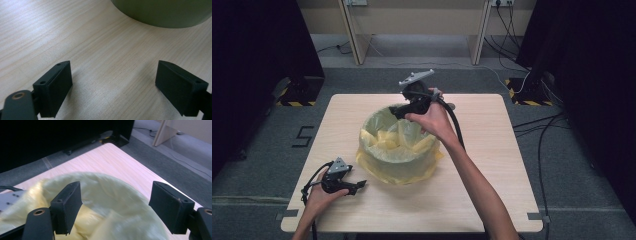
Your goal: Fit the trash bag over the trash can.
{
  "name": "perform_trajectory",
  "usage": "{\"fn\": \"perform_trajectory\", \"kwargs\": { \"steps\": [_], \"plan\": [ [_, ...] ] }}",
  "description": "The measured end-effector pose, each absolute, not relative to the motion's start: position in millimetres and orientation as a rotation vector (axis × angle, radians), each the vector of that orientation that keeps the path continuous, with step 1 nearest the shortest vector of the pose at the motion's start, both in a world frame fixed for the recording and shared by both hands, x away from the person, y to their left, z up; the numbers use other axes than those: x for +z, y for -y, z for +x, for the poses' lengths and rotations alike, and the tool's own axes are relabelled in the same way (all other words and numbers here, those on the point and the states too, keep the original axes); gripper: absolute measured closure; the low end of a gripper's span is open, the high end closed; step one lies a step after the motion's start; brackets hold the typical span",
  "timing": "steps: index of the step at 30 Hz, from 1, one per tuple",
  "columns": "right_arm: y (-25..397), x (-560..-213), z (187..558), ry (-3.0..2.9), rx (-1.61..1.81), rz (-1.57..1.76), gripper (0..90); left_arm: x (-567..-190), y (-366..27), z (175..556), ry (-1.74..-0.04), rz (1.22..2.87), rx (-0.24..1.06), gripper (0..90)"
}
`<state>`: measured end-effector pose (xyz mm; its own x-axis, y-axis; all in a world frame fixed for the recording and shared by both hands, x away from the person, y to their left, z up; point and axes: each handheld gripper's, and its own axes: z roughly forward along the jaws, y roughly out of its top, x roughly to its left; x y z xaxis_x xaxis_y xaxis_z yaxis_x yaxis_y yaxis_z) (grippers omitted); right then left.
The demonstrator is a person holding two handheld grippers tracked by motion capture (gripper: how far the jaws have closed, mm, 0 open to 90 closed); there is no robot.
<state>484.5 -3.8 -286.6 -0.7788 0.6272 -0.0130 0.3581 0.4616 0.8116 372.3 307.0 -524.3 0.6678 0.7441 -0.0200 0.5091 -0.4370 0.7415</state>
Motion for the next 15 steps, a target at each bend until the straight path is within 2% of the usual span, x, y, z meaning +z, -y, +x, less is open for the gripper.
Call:
{"fn": "perform_trajectory", "kwargs": {
  "steps": [15],
  "plan": [
    [80.7, -311.3, 483.0, -2.312, 1.203, 0.955, 25.7, -524.3, -307.0, 372.3, -0.963, 2.133, 0.402, 13.2]
  ]
}}
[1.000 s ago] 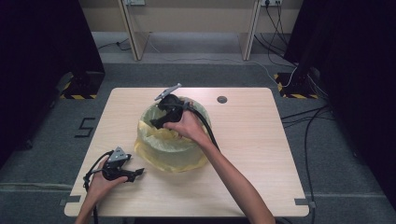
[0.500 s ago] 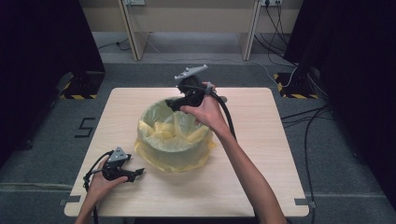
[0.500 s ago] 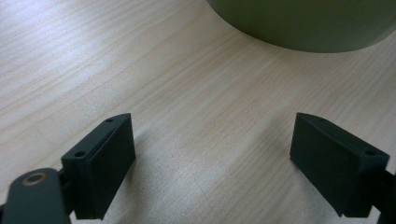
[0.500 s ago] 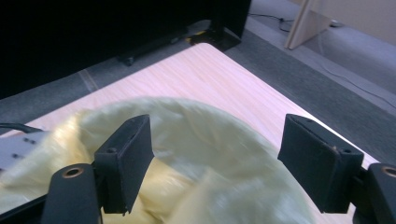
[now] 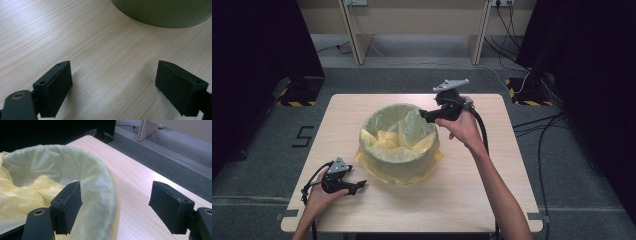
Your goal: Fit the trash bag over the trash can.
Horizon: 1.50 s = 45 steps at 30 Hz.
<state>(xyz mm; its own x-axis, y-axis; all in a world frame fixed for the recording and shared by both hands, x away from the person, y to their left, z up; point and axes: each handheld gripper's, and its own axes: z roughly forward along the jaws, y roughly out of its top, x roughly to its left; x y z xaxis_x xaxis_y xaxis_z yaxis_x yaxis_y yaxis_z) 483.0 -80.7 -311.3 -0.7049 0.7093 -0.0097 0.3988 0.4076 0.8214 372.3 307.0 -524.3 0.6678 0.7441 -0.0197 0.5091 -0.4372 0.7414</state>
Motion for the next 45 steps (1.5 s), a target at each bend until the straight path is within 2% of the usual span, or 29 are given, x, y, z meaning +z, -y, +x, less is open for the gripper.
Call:
{"fn": "perform_trajectory", "kwargs": {
  "steps": [17, 28, 45],
  "plan": [
    [163.9, -350.0, 456.7, -2.179, 1.211, 1.051, 24.4, -524.5, -307.0, 372.4, -0.961, 2.134, 0.405, 13.1],
    [190.1, -379.2, 439.4, -2.159, 1.207, 1.115, 24.3, -524.6, -306.8, 372.2, -0.964, 2.132, 0.402, 13.1],
    [213.0, -451.0, 405.4, -2.172, 1.122, 1.18, 22.3, -524.6, -306.9, 372.2, -0.963, 2.133, 0.403, 13.1]
  ]
}}
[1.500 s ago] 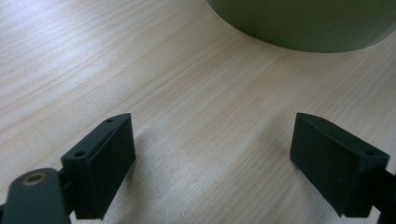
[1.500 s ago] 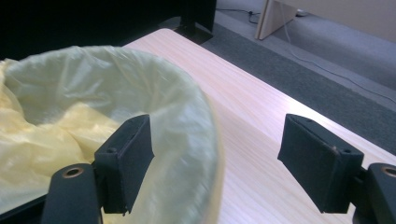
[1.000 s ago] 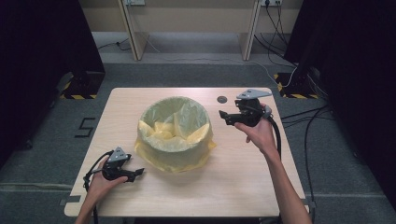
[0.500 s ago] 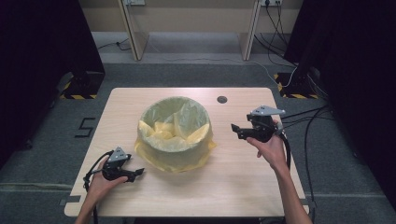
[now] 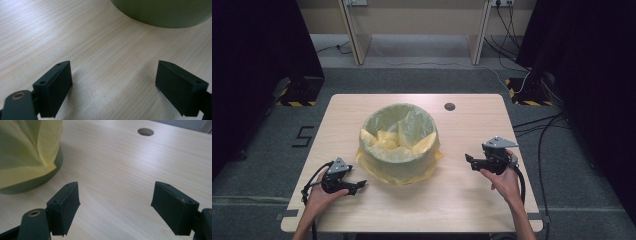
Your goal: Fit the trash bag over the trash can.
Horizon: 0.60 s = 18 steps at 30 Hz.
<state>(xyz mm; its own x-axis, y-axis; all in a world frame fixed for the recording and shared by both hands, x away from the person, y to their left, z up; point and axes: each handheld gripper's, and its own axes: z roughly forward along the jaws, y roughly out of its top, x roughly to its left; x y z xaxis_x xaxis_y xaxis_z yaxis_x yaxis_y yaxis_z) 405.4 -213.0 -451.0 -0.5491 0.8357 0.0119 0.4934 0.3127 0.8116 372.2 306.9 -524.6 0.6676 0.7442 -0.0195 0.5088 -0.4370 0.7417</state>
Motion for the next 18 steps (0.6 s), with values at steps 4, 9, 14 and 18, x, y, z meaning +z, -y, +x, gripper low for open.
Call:
{"fn": "perform_trajectory", "kwargs": {
  "steps": [4, 9, 14, 18],
  "plan": [
    [214.0, -465.7, 398.9, -2.182, 1.112, 1.182, 21.7, -524.5, -307.0, 372.3, -0.961, 2.134, 0.404, 13.1],
    [211.1, -483.4, 392.1, -2.223, 1.077, 1.198, 19.7, -524.5, -307.0, 372.2, -0.962, 2.135, 0.402, 13.2],
    [205.7, -497.2, 387.1, -2.269, 1.03, 1.205, 18.4, -524.5, -307.0, 372.2, -0.962, 2.135, 0.402, 13.2],
    [205.3, -506.3, 382.5, -2.291, 0.982, 1.218, 17.2, -524.5, -307.0, 372.2, -0.962, 2.134, 0.402, 13.2]
  ]
}}
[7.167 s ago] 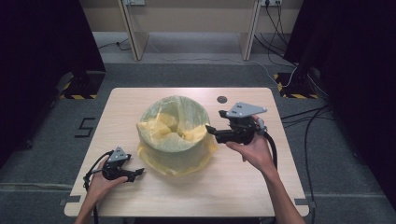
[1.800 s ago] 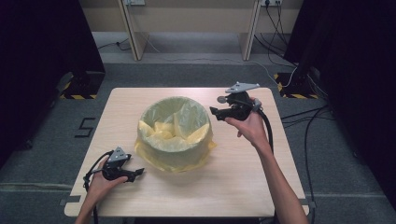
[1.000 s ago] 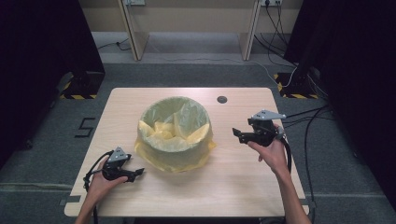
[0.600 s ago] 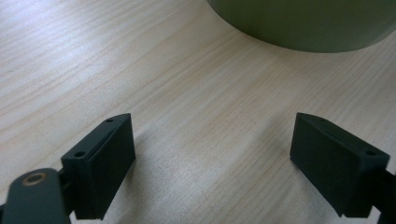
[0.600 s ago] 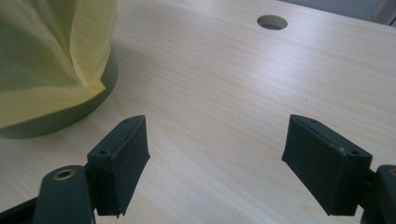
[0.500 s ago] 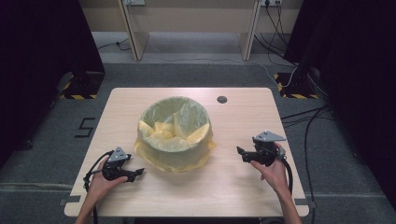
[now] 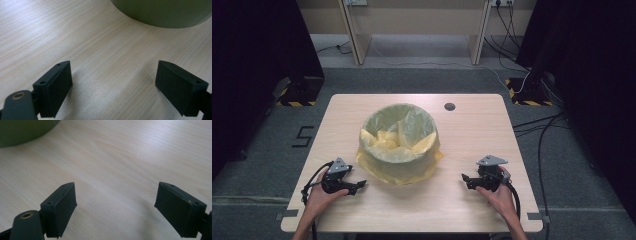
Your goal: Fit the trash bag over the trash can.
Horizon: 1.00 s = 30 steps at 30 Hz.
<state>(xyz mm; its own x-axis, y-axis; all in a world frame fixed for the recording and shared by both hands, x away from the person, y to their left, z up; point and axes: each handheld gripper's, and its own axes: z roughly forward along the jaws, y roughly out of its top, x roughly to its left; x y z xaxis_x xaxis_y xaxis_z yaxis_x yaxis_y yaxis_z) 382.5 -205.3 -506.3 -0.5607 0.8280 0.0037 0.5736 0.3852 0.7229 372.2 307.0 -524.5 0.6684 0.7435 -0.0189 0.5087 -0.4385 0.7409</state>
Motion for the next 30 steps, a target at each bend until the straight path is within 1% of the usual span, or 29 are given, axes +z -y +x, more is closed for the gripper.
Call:
{"fn": "perform_trajectory", "kwargs": {
  "steps": [4, 9, 12, 30],
  "plan": [
    [208.8, -515.3, 377.7, -2.289, 0.957, 1.231, 16.0, -524.6, -306.9, 372.2, -0.963, 2.132, 0.403, 13.2],
    [209.3, -516.5, 371.1, -2.245, 0.953, 1.275, 14.9, -524.5, -307.0, 372.2, -0.962, 2.135, 0.403, 13.1],
    [208.5, -516.9, 371.7, -2.236, 0.94, 1.284, 12.1, -524.5, -307.0, 372.2, -0.962, 2.134, 0.403, 13.2],
    [208.5, -516.9, 371.9, -2.236, 0.939, 1.287, 12.1, -524.5, -307.0, 372.2, -0.962, 2.134, 0.403, 13.2]
  ]
}}
